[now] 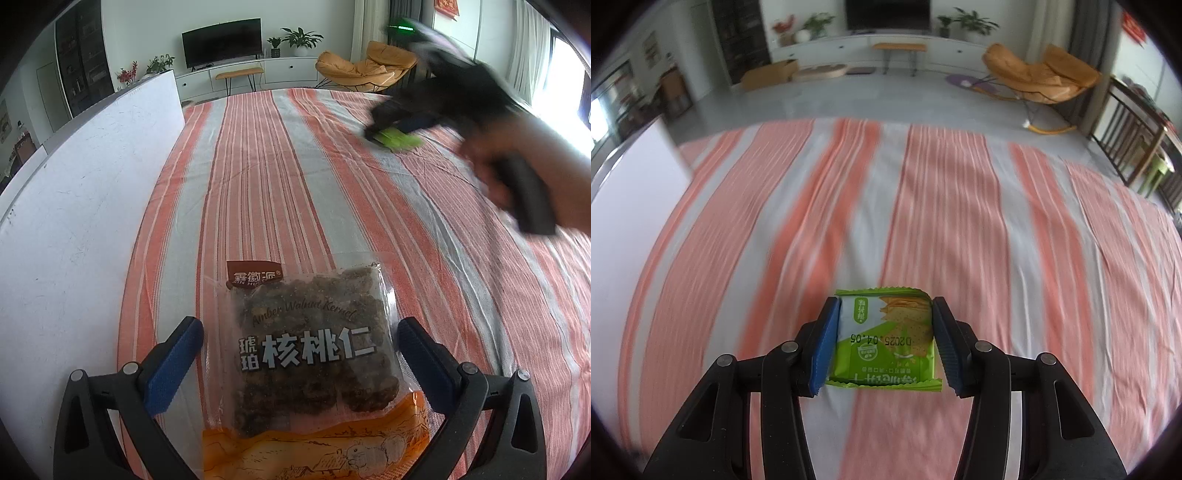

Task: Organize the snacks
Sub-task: 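Carry the walnut bag with left tool while right carries cracker pack into box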

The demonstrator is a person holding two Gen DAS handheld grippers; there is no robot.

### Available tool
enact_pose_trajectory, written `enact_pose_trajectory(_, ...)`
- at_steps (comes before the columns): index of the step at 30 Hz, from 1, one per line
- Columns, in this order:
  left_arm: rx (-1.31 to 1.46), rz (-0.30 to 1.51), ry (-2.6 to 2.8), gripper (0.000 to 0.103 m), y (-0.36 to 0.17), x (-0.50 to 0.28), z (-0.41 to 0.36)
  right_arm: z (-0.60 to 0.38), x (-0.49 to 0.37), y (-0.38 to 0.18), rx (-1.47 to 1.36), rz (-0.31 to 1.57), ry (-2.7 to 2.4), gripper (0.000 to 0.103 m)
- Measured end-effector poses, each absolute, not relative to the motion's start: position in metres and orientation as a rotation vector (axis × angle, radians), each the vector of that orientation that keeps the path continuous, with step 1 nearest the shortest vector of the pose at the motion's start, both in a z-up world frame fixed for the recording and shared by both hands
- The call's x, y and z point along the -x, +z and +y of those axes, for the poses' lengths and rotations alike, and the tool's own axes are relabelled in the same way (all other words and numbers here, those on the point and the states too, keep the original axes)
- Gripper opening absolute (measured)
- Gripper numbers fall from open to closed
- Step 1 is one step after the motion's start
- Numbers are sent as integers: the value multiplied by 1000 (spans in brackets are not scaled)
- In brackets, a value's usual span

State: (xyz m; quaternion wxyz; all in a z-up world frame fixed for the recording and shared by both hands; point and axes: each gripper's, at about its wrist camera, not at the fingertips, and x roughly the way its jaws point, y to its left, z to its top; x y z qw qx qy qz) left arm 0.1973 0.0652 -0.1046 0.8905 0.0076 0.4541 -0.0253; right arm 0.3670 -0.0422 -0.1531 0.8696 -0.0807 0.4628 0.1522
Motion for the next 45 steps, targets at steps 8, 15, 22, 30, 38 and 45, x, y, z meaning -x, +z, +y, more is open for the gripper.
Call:
enact_pose_trajectory(8,-15,943,-53,103,-105,-197,65,-89,-237,-160,174,961,412,52)
enact_pose_trajectory(15,246,902,-174,72,-89,-175,88,-140,-149,-152,-45,959,425,52)
enact_pose_trajectory(22,415,763,-290,71,-23,-135,93,-152,-120,-119,-65,887,428,52)
enact_pose_trajectory(30,465,675,-60,73,52,-124,230,-50,-121,-18,-27,709,689,52)
enact_pose_trajectory(38,349,826,282,86,35,-113,341,122,-119,8,-6,731,995,56)
enact_pose_trajectory(45,341,741,310,99,38,-88,348,187,-116,-24,44,869,1064,92)
